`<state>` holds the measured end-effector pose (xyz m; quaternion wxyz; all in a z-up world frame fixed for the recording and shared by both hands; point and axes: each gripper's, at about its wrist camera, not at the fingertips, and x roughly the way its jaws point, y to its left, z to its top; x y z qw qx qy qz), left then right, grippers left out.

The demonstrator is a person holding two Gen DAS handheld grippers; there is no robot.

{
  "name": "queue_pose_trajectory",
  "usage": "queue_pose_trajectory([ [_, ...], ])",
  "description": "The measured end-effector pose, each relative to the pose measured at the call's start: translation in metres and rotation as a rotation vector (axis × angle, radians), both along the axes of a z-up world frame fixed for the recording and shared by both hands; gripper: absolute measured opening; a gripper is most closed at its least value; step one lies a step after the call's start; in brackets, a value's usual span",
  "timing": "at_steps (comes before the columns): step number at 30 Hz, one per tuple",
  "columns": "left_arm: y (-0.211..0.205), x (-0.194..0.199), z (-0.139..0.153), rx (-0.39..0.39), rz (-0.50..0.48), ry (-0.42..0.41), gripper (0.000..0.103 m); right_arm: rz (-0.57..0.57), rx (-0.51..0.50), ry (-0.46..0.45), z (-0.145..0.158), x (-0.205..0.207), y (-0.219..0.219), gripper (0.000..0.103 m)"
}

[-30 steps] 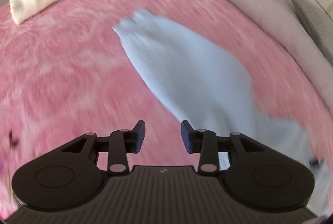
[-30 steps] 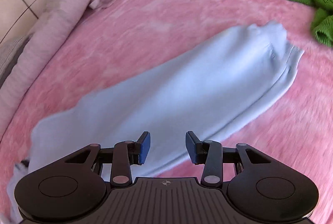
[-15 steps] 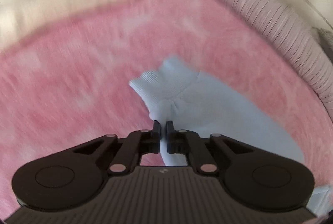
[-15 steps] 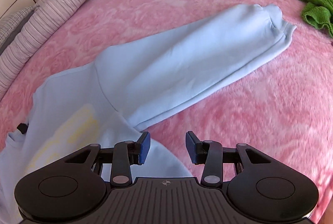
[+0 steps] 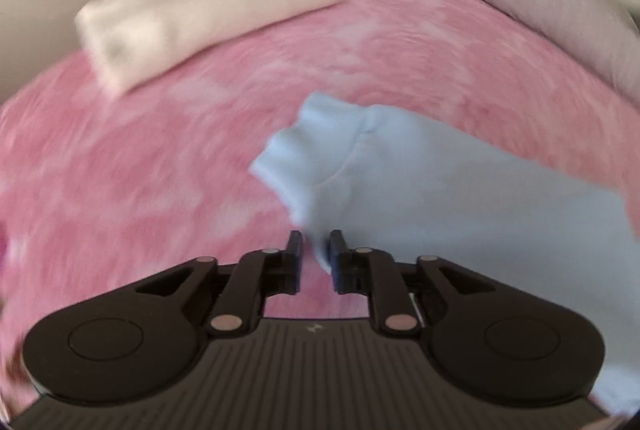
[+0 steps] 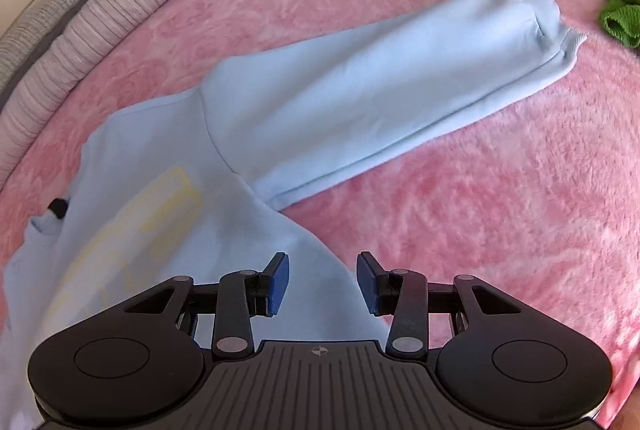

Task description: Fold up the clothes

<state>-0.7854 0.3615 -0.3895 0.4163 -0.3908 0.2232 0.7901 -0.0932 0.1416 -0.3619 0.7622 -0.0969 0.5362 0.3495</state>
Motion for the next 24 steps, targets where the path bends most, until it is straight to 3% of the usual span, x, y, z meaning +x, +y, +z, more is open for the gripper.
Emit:
queue_pose_trajectory([
  [2,-0.017,0.003,0.01,-0.052,0.053,0.011,0.016,0.034,0.002,-0.015,0.005,0.006,-0.012,0.042],
  [5,-0.048,0.033,0.027,-0.114,-0.02,0.067,0.015,0.122,-0.014,-0.046,0.01,0.013,-0.024,0.042],
  [8,-0.062,0.083,0.04,-0.126,-0.222,0.043,0.015,0.297,-0.037,-0.109,0.015,0.008,-0.018,0.042],
  [13,-0.039,0.206,0.045,-0.073,-0.718,-0.101,0.016,0.638,0.038,-0.214,0.025,-0.02,0.032,0.042],
  [17,-0.008,0.302,0.041,-0.032,-1.077,-0.112,0.016,0.778,0.095,-0.211,0.019,-0.045,0.091,0.042],
  [20,0.009,0.348,0.035,-0.021,-1.216,-0.112,0.015,0.834,0.118,-0.224,0.01,-0.062,0.125,0.041],
  [24,0.032,0.381,0.015,-0.035,-1.267,-0.149,0.015,0.886,0.14,-0.205,-0.003,-0.072,0.156,0.041],
])
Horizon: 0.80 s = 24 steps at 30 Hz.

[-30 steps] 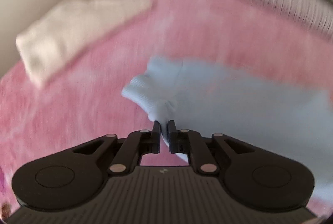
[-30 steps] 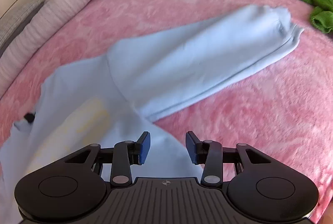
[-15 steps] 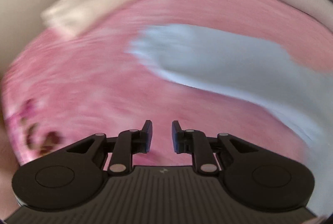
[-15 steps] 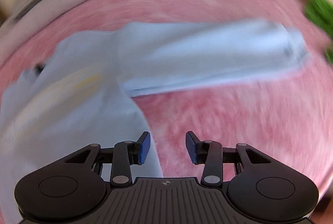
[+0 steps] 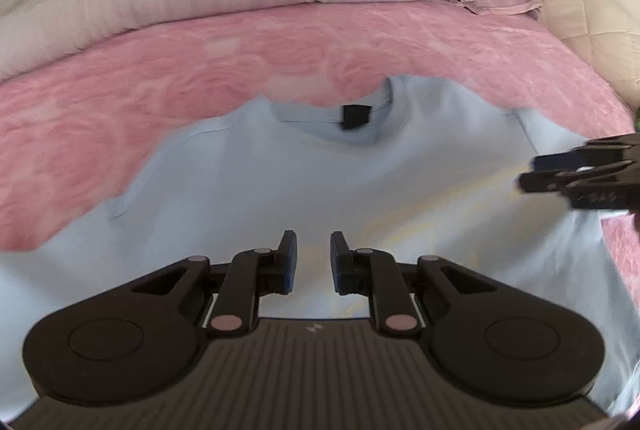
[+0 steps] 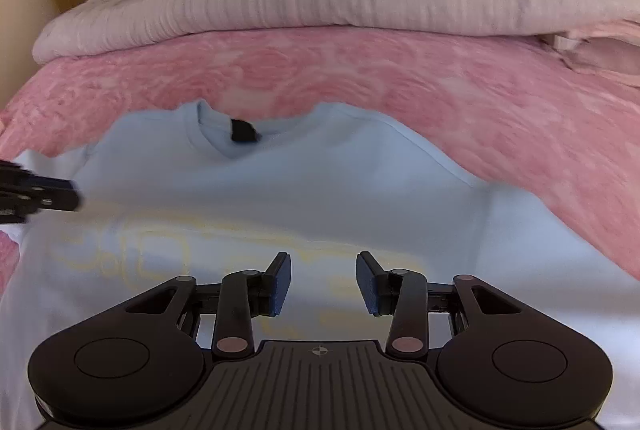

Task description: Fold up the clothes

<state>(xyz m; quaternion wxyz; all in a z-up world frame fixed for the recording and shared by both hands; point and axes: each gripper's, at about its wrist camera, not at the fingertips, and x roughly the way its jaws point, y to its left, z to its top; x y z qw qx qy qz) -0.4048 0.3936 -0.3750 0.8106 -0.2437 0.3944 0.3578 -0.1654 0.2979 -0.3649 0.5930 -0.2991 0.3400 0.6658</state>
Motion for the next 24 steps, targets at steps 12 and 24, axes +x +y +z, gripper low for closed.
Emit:
queue_pose_trajectory([
  [12,0.061,0.051,-0.041,0.068,0.152,0.053,0.012,0.181,0.002,-0.069,-0.052,-0.004,0.101,0.037],
  [24,0.122,0.045,-0.018,0.123,0.165,0.078,0.038,0.208,0.071,-0.12,-0.034,0.031,0.149,0.04],
])
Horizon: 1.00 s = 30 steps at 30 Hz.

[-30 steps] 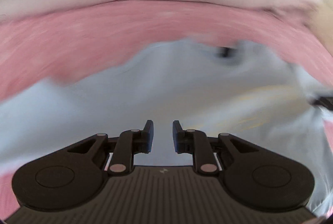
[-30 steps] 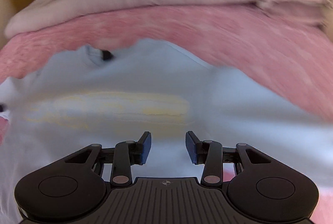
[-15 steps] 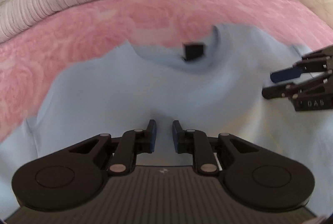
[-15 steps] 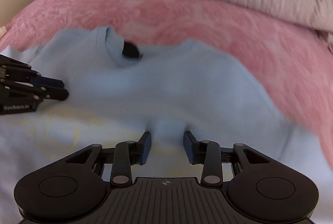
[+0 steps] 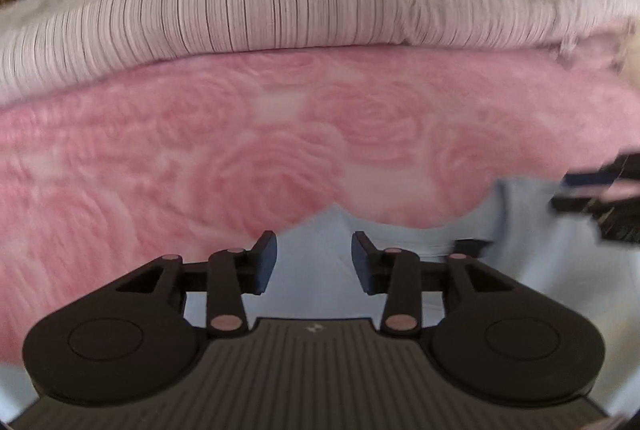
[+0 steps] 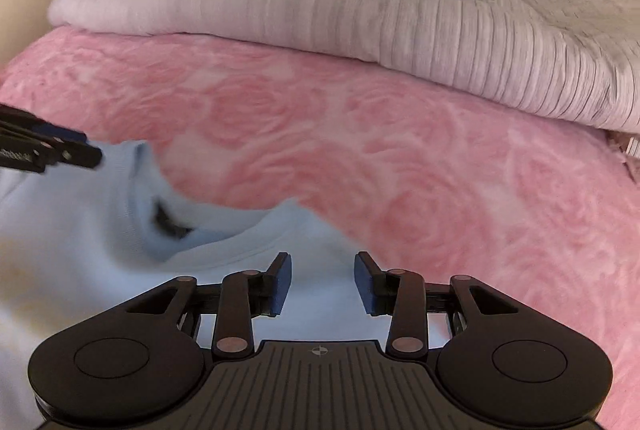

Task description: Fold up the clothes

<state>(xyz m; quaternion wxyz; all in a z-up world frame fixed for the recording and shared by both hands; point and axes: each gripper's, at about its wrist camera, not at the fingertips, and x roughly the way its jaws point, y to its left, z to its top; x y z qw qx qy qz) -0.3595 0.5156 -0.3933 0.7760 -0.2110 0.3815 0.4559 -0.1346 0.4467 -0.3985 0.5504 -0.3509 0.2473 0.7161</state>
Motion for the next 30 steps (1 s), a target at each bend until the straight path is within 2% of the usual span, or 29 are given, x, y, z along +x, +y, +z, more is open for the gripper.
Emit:
queue_pose_trajectory([
  [6,0.007,0.012,-0.027,0.044,-0.155,0.117,0.042,0.113,0.006,-0.042,-0.01,-0.007,0.016,0.04],
  [8,0.006,0.013,-0.032,0.052,-0.213,0.106,0.026,0.144,-0.009,-0.076,-0.02,-0.014,0.019,0.04],
  [9,0.005,0.014,-0.032,0.056,-0.236,0.098,0.014,0.155,-0.013,-0.083,-0.024,-0.015,0.02,0.039],
  [11,0.0,0.014,-0.032,0.089,-0.253,0.101,0.008,0.16,-0.002,-0.062,-0.026,-0.014,0.02,0.006],
  [13,-0.004,0.01,-0.03,0.121,-0.24,0.08,0.007,0.162,0.01,-0.073,-0.025,-0.013,0.019,0.004],
  [16,-0.002,-0.011,-0.025,0.127,-0.137,-0.028,0.007,0.132,0.06,-0.056,-0.017,-0.006,0.014,0.003],
  [18,0.0,-0.023,-0.025,0.107,-0.073,-0.108,0.007,0.094,0.106,-0.027,-0.011,0.001,0.009,0.003],
  [20,0.003,-0.024,-0.03,0.085,-0.038,-0.14,0.007,0.058,0.135,-0.003,-0.011,0.003,0.006,0.003],
  [23,0.003,-0.011,-0.043,0.095,-0.054,-0.062,0.009,0.045,0.085,-0.03,-0.028,-0.002,0.01,0.004],
  [26,-0.003,0.008,-0.042,0.159,-0.103,0.061,0.01,0.007,0.046,-0.03,-0.034,-0.004,0.016,0.004],
  [28,-0.002,0.009,-0.035,0.157,-0.085,0.06,0.012,-0.012,0.025,-0.017,-0.028,-0.002,0.019,0.006],
  [30,0.002,-0.003,-0.024,0.123,-0.011,-0.013,0.015,-0.046,0.007,0.018,-0.019,0.005,0.02,0.01],
])
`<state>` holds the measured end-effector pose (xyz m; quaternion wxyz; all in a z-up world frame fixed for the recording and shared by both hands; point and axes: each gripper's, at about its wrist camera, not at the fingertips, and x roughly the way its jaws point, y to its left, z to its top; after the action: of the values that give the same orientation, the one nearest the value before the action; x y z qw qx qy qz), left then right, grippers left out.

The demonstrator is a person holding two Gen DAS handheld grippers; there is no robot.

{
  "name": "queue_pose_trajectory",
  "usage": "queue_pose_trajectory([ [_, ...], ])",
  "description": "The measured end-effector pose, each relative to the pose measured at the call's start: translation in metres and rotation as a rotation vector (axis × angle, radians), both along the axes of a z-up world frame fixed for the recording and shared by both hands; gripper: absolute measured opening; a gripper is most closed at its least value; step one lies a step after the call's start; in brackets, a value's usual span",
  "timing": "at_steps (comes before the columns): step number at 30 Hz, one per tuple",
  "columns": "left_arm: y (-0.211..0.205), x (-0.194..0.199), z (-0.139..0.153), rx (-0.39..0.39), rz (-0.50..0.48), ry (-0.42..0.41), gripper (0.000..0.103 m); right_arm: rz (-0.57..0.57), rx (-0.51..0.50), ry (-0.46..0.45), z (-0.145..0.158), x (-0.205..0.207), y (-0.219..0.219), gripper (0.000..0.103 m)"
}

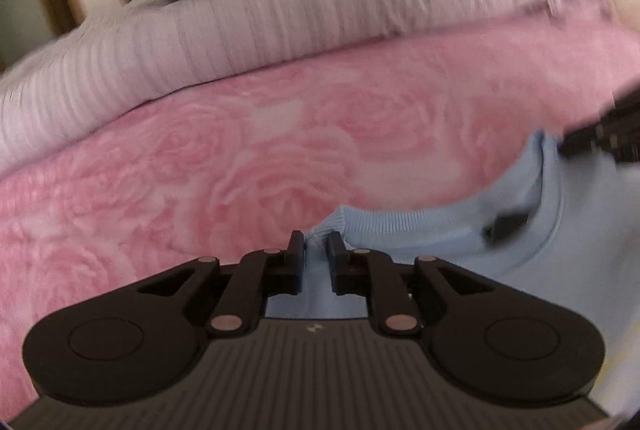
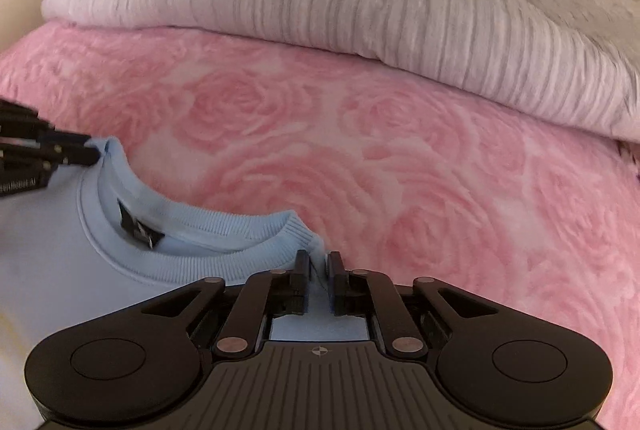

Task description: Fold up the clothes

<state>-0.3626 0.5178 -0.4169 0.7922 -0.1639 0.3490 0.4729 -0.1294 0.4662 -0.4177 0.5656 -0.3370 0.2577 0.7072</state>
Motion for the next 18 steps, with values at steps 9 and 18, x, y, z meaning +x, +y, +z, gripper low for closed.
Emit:
queue_pose_trajectory([
  [9,-0.05,-0.052,0.053,-0.137,0.048,-0.2,0.014,-0.043,-0.054,0.125,0.052,0.022,-0.056,0.032],
  [18,-0.131,-0.033,0.002,-0.145,-0.114,0.027,0.015,0.051,-0.167,-0.085,0.005,-0.025,-0.135,0.032],
])
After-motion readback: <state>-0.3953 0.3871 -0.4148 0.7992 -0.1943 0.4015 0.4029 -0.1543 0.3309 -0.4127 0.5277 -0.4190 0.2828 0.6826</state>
